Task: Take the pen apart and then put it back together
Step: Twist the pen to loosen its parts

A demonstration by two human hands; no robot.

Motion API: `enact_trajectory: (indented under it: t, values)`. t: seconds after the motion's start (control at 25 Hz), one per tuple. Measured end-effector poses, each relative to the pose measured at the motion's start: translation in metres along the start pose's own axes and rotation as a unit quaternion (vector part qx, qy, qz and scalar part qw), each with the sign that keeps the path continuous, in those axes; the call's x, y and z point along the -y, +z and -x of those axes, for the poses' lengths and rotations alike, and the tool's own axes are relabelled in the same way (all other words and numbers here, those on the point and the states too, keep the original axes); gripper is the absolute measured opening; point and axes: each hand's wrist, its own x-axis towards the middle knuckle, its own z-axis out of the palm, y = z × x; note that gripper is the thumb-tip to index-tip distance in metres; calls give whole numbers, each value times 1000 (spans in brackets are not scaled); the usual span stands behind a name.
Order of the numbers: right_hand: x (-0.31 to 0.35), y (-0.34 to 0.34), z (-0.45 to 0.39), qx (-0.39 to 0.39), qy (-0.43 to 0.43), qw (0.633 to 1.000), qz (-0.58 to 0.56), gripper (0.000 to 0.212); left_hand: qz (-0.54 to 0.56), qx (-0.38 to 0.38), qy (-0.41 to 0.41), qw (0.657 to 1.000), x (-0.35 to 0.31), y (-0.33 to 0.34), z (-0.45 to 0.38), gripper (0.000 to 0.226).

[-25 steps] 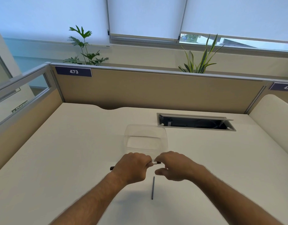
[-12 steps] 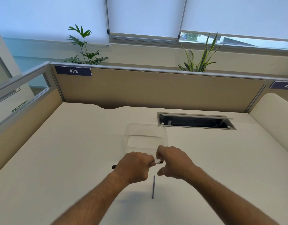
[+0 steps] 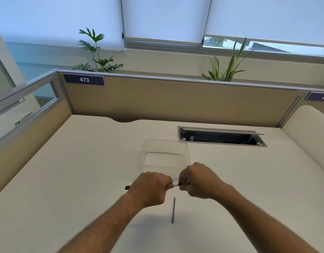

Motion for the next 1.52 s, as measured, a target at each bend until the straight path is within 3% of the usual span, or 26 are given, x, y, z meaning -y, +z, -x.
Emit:
enact_trajectory:
  t: [0.12,0.24,0.36,0.44,0.8,0.96,1.12,1.52]
  values:
    - [-2,-1,0,-11,14,1000,-9,26,4,-7,11,1000,-1,0,-1,19]
    - [-4,-1,0,58,-7,998,-38,41,-4,-8,16,1000,-1,0,-1,20]
    - [-5,-4,-1,109,-42,991,-61,23,-10,-7,17,1000,-1,0,0,21]
    - [-6,-4,-1,107,-34,991,-65,22,-12,-8,24,1000,-2,2,0,21]
    - [-2,3,0,-44,-4,999,-24,14,11,-8,38,999,-3,1,-3,18]
    - [-3,5,0,-21,5,999,-44,31,7,-4,44,999,-2,1,-2,21]
    - [-3,2,-3,-18,-6,998,-55,24,6,-8,43,999,0,0,-2,21]
    - [1,15,2,-133,-31,987,-82,21,54,-16,30,998,4,2,-4,28]
